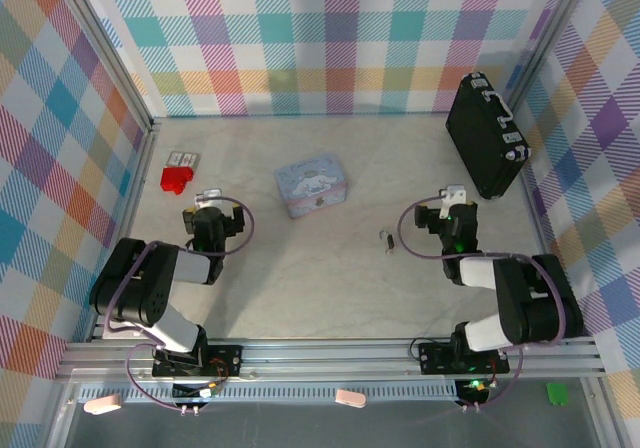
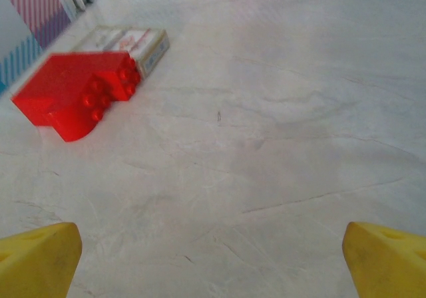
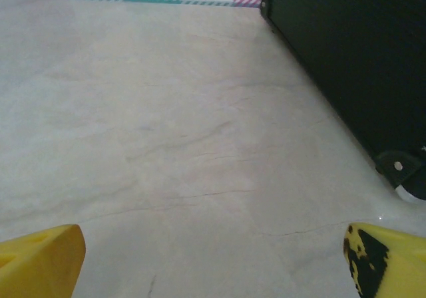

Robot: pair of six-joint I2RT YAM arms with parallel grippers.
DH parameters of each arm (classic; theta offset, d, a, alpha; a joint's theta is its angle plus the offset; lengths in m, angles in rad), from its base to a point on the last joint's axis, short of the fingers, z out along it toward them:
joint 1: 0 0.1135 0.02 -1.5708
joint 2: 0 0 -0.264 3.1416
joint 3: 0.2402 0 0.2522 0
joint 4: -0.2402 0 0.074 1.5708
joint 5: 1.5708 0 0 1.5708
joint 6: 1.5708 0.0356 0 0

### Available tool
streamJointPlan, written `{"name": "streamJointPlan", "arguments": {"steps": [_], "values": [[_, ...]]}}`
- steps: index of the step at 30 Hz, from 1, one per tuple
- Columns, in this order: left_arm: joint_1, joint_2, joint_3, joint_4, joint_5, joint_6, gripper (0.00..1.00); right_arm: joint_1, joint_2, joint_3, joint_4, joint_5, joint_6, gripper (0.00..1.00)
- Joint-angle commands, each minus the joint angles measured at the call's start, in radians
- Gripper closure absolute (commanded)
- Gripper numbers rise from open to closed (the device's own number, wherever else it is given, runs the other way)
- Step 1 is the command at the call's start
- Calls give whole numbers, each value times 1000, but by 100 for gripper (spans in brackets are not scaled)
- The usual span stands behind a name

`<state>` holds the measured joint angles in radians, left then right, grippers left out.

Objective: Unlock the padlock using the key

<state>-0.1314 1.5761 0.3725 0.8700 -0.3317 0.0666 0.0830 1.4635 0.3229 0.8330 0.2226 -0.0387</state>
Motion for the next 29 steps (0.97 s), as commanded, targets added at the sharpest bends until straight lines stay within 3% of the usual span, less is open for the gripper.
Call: {"name": "streamJointPlan", "arguments": {"steps": [1, 2, 29], "values": [[33, 10, 27, 27, 86, -53, 0, -25, 78, 41, 95, -87, 44, 1], [32, 0, 32, -4, 89, -59, 0, -34, 70, 78, 10, -100, 56, 1], [24, 4, 25, 21, 60, -58, 0, -58, 67, 80, 10, -127, 67, 1]]}}
